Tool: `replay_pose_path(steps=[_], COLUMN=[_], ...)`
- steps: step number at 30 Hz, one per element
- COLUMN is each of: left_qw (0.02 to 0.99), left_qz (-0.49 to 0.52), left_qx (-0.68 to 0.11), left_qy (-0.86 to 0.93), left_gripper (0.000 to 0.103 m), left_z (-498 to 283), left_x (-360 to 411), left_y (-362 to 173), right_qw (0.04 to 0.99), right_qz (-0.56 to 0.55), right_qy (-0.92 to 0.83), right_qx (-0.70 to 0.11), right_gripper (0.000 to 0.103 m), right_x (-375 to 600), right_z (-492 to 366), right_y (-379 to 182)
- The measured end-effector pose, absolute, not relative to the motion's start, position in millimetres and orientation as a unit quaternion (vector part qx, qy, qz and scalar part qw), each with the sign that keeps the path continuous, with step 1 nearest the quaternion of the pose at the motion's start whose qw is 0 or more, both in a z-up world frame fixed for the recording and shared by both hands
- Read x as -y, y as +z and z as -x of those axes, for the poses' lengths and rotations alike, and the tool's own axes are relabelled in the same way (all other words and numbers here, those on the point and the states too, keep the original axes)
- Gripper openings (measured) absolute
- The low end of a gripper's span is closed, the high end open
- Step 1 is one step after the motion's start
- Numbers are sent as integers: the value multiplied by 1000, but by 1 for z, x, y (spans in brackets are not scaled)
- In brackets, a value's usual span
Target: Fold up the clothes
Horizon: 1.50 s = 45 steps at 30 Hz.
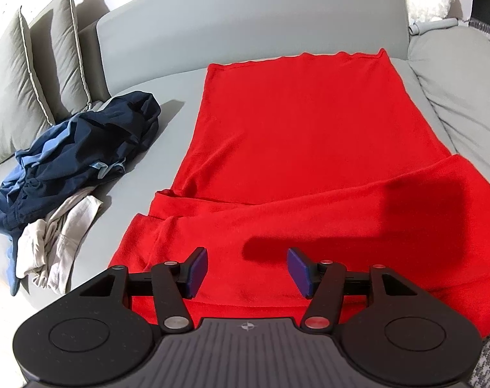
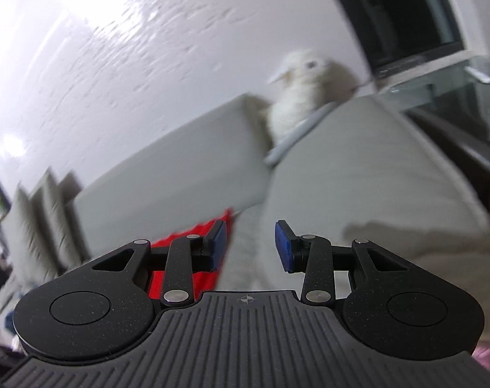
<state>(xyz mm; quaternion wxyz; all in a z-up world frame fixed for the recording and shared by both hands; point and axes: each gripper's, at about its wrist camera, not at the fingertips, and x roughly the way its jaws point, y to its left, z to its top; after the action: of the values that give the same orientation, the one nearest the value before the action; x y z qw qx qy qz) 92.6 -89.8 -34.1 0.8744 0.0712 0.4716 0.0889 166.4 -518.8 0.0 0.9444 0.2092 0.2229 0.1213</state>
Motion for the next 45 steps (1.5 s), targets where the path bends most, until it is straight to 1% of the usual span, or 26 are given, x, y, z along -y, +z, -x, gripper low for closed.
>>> replay_pose_path(steps=[2, 6, 10, 16, 19, 25, 33, 34, 35, 36, 37, 38, 39, 40, 41, 43, 45], left_qw=[876, 880, 883, 882, 881, 880, 891, 892, 893, 893, 893, 893, 894, 894, 894, 893, 895], left_qz=[-70, -57, -43, -10, -1, 14, 36, 35, 34, 32, 30, 24, 22, 20, 20, 21, 3], left_qx=[-470, -464, -459, -464, -468, -471, -450, -448, -447, -447, -448, -448, -447, -446, -448, -450, -447], left_qy=[87, 83, 85, 82, 73, 62, 46, 46, 46, 45, 45, 39, 32, 26, 15, -5, -10], left_gripper=[60, 60, 61, 63, 65, 65, 65, 65, 61, 59, 57, 55, 52, 45, 40, 38, 37], left_z=[-90, -82, -74, -64, -64, -66, -81, -85, -90, -95, -98, -106, -111, -114, -118, -126, -133], left_x=[87, 74, 58, 29, 21, 9, -3, -4, -5, -4, -3, 1, 4, 5, 9, 17, 25], left_y=[-33, -29, -27, -29, -31, -39, -46, -47, -49, -50, -51, -54, -55, -56, -59, -62, -68], right_qw=[940, 933, 917, 905, 901, 898, 893, 892, 891, 890, 890, 890, 890, 889, 889, 888, 886], right_qz=[-191, -169, -187, -175, -166, -143, -118, -116, -110, -103, -91, -78, -65, -52, -44, -23, -17], right_qy=[142, 157, 167, 163, 158, 122, 82, 82, 83, 84, 86, 89, 91, 94, 96, 109, 118], right_qx=[-246, -275, -310, -351, -369, -399, -427, -429, -433, -436, -438, -440, -442, -445, -445, -446, -447], right_gripper=[41, 41, 41, 42, 42, 42, 42, 42, 42, 35, 24, 4, 4, 4, 4, 4, 4], right_x=[485, 435, 387, 340, 323, 304, 299, 298, 296, 293, 289, 285, 281, 275, 269, 254, 244], right_z=[-164, -153, -138, -106, -94, -84, -94, -96, -98, -101, -105, -108, -113, -119, -124, -139, -148], right_y=[4, 5, 3, -7, -12, -16, -27, -28, -30, -32, -34, -36, -38, -41, -43, -49, -53])
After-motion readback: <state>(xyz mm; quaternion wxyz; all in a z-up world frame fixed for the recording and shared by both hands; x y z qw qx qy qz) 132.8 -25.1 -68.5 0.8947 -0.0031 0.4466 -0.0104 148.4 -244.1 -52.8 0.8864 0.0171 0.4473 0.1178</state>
